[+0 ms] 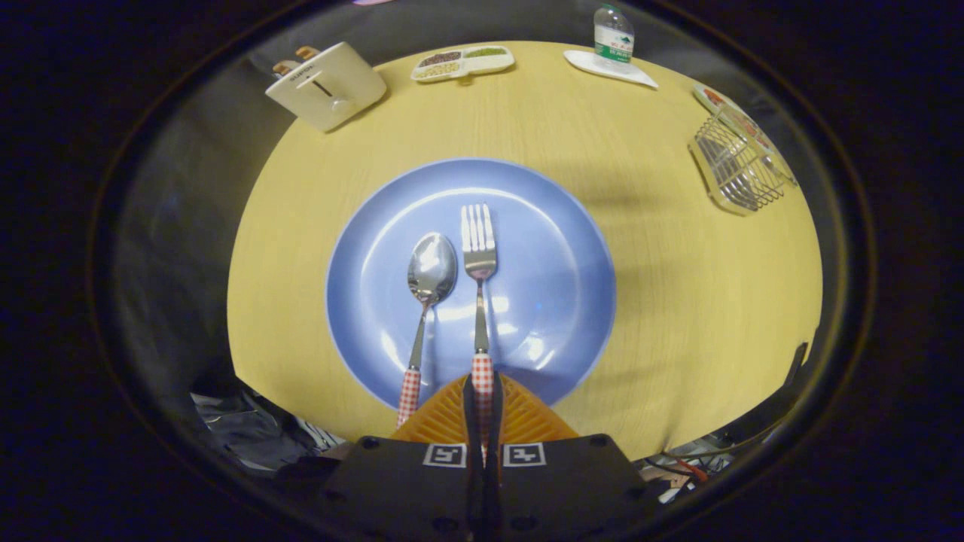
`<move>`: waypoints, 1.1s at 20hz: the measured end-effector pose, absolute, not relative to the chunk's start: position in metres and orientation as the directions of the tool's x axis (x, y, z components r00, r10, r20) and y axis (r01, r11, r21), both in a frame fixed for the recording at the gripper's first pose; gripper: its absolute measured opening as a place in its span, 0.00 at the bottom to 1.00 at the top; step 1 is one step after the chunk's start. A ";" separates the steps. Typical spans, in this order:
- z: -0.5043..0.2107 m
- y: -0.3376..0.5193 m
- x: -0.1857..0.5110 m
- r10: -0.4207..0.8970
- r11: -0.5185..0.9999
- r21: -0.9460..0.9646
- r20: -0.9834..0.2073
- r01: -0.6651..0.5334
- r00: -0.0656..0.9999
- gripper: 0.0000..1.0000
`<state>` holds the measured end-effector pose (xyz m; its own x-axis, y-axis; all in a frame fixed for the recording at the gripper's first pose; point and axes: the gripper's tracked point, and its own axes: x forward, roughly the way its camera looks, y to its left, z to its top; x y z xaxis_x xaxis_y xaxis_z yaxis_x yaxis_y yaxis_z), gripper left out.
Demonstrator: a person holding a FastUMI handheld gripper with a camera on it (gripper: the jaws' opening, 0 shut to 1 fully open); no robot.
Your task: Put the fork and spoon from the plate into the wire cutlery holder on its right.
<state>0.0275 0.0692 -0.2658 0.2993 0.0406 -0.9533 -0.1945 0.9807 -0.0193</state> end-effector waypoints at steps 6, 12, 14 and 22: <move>-0.230 0.062 0.025 0.079 0.977 0.018 -0.956 -0.211 0.283 0.04; -0.163 0.013 0.036 0.015 0.983 -0.042 -0.952 -0.180 0.305 0.04; -0.141 -0.004 0.047 0.000 0.988 -0.051 -0.946 -0.148 0.325 0.04; -0.105 -0.100 0.090 -0.150 0.975 -0.189 -0.949 -0.119 0.278 0.04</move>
